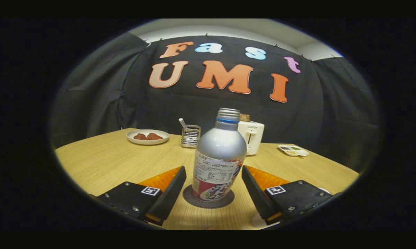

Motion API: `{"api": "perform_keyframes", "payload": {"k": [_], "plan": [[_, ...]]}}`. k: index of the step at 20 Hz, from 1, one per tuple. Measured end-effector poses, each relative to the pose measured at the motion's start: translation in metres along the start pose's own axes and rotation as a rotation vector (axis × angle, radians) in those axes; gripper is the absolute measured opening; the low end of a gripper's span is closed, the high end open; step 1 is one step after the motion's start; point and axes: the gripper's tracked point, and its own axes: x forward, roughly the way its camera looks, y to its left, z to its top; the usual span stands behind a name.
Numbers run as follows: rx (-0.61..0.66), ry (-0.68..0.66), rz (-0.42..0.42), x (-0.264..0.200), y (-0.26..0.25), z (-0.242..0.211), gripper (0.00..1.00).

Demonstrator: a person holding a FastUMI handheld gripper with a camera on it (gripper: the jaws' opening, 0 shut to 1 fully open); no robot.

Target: Take the bottle from table, then pour the juice into the cup, finally place the bottle on the coaster

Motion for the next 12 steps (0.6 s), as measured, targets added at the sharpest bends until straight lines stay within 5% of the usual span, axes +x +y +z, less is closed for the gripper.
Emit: {"api": "perform_keyframes", "payload": {"k": [12], "plan": [[0.028,-0.055,0.016,-0.103,-0.003,0.054,0.97]]}}
